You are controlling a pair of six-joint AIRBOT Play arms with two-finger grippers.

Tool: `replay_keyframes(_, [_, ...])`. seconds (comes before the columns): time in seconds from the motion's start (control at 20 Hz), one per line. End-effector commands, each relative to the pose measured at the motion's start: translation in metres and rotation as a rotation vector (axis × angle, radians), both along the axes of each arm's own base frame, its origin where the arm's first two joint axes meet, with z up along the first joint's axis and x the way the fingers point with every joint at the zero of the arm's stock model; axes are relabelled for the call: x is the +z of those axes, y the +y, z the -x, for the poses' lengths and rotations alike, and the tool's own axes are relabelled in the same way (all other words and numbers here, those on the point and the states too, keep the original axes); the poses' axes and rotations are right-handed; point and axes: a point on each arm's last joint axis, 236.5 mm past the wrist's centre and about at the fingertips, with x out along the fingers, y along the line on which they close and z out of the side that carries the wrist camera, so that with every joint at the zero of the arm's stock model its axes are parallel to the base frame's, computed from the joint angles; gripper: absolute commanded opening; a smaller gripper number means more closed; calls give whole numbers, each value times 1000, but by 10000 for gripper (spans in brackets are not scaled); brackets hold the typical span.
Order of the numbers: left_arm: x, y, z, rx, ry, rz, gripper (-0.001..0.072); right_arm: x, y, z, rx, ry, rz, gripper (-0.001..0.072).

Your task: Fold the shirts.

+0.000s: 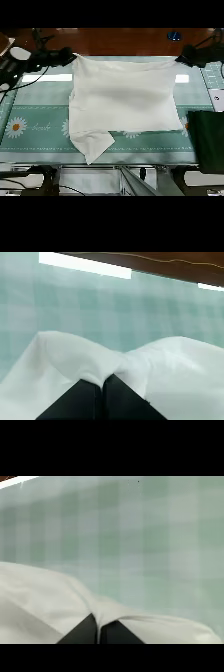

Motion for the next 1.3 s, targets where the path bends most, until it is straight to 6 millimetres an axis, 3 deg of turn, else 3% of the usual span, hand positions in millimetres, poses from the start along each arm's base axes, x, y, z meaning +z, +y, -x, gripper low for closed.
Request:
replay_keyframes(0.0, [-51, -17, -14, -35, 145, 43, 15, -53, 9, -49, -37, 52, -148, 24])
replay_keyframes(0.05, [-61, -20, -10, -48, 177, 47, 33, -61, 14, -55, -45, 65, -192, 43])
replay_keyframes(0.1, [-68, -20, -5, -65, 202, 42, 211, -69, 17, -60, -54, 74, -229, 247])
replay_keyframes(0.15, [-74, -20, 1, -84, 229, 36, 505, -74, 18, -61, -58, 80, -247, 409])
replay_keyframes(0.25, [-81, -3, 26, -170, 316, -13, 509, -72, 9, -54, -48, 98, -251, 412])
replay_keyframes(0.35, [-91, 40, 68, -231, 508, -84, 509, -60, -12, -32, -13, 130, -251, 412])
replay_keyframes(0.45, [-106, 108, 131, -230, 762, -201, 509, -52, -46, 4, 25, 191, -185, 411])
replay_keyframes(0.5, [-109, 132, 155, -196, 831, -227, 509, -54, -64, 25, 32, 239, -126, 411])
replay_keyframes(0.6, [-116, 153, 189, -60, 841, -182, 508, -66, -94, 70, -8, 330, -10, 411])
replay_keyframes(0.65, [-124, 154, 210, -6, 835, -156, 508, -76, -99, 90, -51, 347, 9, 411])
replay_keyframes(0.75, [-145, 138, 262, 33, 865, -100, 508, -100, -90, 123, -141, 343, -20, 410])
replay_keyframes(0.85, [-162, 119, 308, 36, 917, -50, 508, -121, -66, 151, -206, 313, -88, 411])
replay_keyframes(0.95, [-172, 96, 340, 33, 966, 23, 508, -128, -41, 170, -228, 272, -161, 410])
replay_keyframes(1.1, [-179, 69, 356, 52, 984, 145, 508, -121, -20, 186, -216, 229, -211, 410])
replay_keyframes(1.25, [-175, 44, 347, 49, 919, 284, 508, -107, -15, 191, -197, 198, -204, 410])
